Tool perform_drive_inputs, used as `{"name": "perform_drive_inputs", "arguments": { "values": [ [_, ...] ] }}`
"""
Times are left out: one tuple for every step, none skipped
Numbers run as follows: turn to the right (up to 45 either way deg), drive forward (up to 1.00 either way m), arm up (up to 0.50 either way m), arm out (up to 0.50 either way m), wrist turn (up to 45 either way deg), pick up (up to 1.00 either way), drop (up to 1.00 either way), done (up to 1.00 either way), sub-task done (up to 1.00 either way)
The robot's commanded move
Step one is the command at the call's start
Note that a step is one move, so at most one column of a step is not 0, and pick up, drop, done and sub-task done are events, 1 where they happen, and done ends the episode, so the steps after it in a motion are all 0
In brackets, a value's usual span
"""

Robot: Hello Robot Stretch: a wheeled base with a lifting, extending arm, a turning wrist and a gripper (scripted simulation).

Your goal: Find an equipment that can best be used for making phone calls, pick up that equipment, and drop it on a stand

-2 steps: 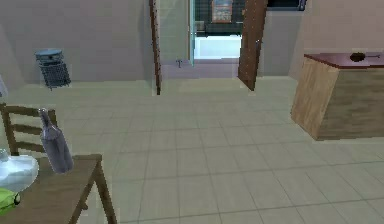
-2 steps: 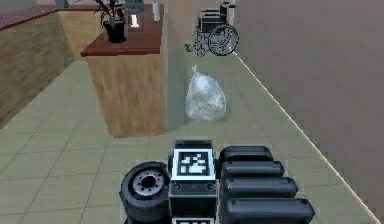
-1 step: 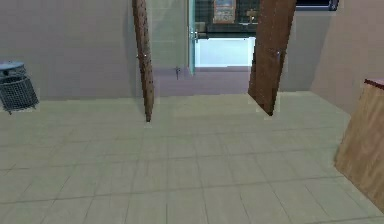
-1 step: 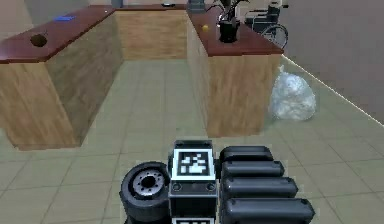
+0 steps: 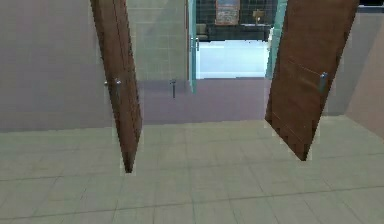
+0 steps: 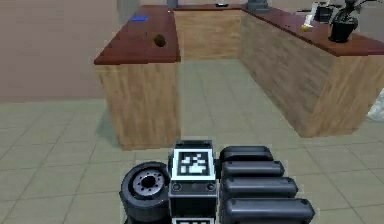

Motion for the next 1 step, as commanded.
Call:
{"name": "perform_drive_inputs", "arguments": {
  "values": [
    [0.0, 1.0, 0.0, 0.0, 0.0, 0.0, 0.0, 0.0, 0.0]
  ]
}}
